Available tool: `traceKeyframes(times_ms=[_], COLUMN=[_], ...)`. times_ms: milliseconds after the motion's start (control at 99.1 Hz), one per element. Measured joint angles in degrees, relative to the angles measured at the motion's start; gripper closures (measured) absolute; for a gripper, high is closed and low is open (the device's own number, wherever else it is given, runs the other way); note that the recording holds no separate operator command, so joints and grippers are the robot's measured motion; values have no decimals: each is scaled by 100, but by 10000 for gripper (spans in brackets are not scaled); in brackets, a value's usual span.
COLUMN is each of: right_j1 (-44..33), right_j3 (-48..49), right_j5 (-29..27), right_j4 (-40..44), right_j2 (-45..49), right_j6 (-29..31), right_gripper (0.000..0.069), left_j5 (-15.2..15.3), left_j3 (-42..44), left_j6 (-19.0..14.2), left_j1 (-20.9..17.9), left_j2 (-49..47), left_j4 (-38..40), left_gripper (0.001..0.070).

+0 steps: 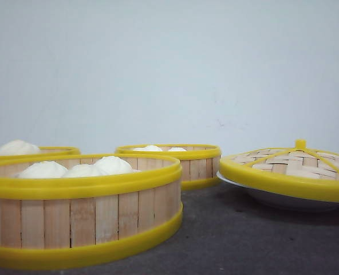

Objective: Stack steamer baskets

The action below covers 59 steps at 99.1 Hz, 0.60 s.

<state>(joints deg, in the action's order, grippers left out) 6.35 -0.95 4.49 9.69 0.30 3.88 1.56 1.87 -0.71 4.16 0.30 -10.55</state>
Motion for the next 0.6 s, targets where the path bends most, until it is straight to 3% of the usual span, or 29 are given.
traceKeyframes(times_ms=[192, 494, 595], right_j1=[-2, -4, -4], right_j3=[-2, -2, -2], right_j5=[-457, -317, -291], right_j4=[33, 35, 26], right_j2=[0, 0, 0], right_j6=[-50, 76, 350], right_gripper=[683, 683, 683], left_j5=[-2, 0, 0], left_j3=[0, 0, 0], left_j6=[-2, -9, -179], left_j1=[0, 0, 0], left_j2=[0, 0, 0], left_j4=[0, 0, 13], left_gripper=[695, 695, 695])
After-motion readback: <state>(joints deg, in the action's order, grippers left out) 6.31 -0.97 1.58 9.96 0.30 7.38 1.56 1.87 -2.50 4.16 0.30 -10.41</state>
